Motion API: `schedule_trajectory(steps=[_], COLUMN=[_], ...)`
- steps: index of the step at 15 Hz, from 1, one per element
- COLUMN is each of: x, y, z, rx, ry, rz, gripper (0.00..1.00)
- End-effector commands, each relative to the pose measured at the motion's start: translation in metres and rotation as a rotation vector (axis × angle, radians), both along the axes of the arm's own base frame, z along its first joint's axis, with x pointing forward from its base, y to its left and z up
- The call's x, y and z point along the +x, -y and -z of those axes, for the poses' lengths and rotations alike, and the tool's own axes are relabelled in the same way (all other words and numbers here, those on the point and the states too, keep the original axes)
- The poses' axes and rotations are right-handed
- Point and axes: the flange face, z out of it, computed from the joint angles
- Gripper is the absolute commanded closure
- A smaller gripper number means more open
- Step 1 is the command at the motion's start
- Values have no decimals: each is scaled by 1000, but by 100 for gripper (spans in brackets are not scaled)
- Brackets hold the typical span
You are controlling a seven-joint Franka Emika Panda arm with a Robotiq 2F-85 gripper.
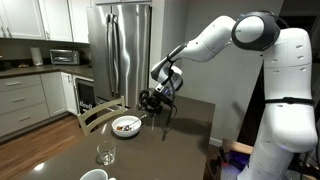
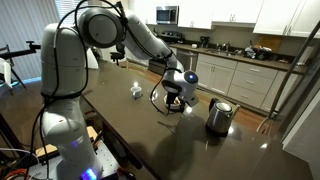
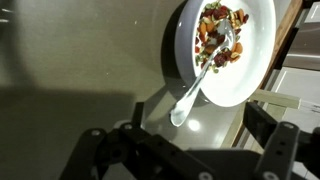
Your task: Use the spoon to put some of the contents in the white bowl into the glass
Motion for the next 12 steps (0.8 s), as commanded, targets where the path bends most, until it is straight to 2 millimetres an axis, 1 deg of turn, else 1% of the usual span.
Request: schedule_trajectory(steps=[1,2,3,4,8,12], x=[10,12,13,15,17,15], y=[6,6,6,5,5,5], z=[7,7,7,7,7,7], rx=[-8,-6,-6,-12,-17,-18], ry=[43,50,59,65,80,83], rz=[22,30,33,36,42,39], gripper=[0,0,25,27,55,80])
